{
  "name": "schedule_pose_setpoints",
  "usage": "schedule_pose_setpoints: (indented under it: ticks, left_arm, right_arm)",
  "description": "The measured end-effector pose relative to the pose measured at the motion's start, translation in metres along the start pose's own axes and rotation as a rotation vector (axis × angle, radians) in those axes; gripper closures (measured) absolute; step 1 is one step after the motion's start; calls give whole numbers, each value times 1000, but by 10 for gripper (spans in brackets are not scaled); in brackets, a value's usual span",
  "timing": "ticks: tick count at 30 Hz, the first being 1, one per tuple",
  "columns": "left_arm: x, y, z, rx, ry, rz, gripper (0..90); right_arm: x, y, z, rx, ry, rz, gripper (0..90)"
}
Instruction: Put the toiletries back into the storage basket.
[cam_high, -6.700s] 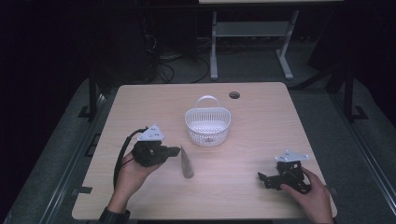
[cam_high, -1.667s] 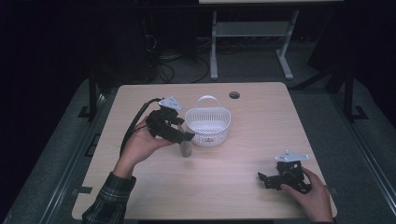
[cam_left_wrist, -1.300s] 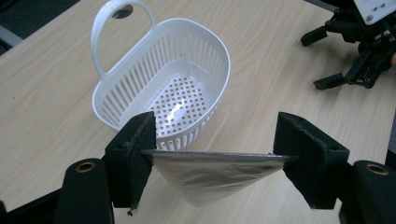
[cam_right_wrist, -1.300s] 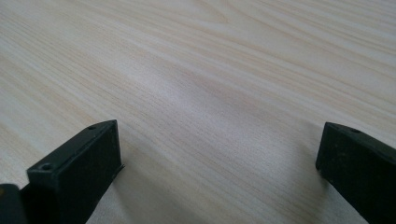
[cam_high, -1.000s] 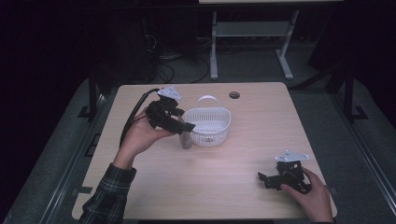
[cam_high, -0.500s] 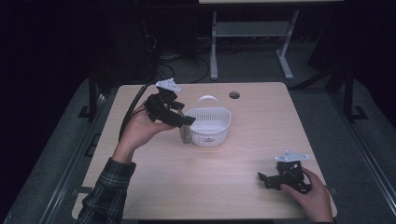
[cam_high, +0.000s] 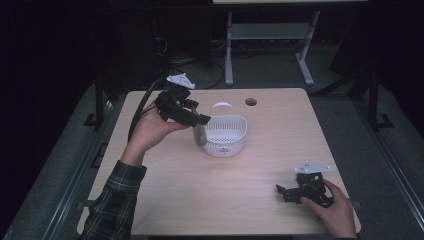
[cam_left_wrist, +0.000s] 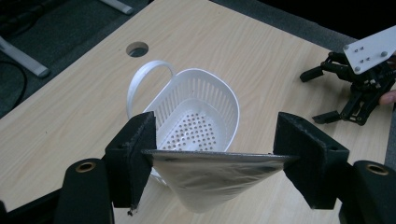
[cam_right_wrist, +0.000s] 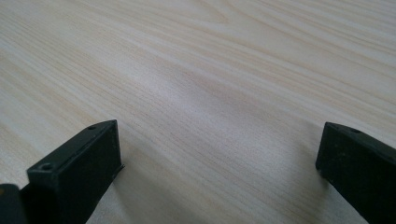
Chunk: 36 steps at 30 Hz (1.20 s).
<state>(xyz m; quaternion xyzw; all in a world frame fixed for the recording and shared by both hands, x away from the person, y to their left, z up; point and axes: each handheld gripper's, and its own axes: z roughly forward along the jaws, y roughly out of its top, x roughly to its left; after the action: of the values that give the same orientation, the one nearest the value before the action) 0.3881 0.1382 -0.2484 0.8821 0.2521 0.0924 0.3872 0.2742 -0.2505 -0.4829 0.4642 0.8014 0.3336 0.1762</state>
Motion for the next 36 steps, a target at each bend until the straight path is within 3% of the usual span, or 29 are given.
schedule_pose_setpoints:
  ticks: [17,36]
  left_arm:
    - [11,15,9,-23,17,-1,298]
    - [19,13,37,-26,38,17,297]
  right_arm:
    - [0,0,0,1,1,-1,0]
    - [-1,0,0,2,2,-1,0]
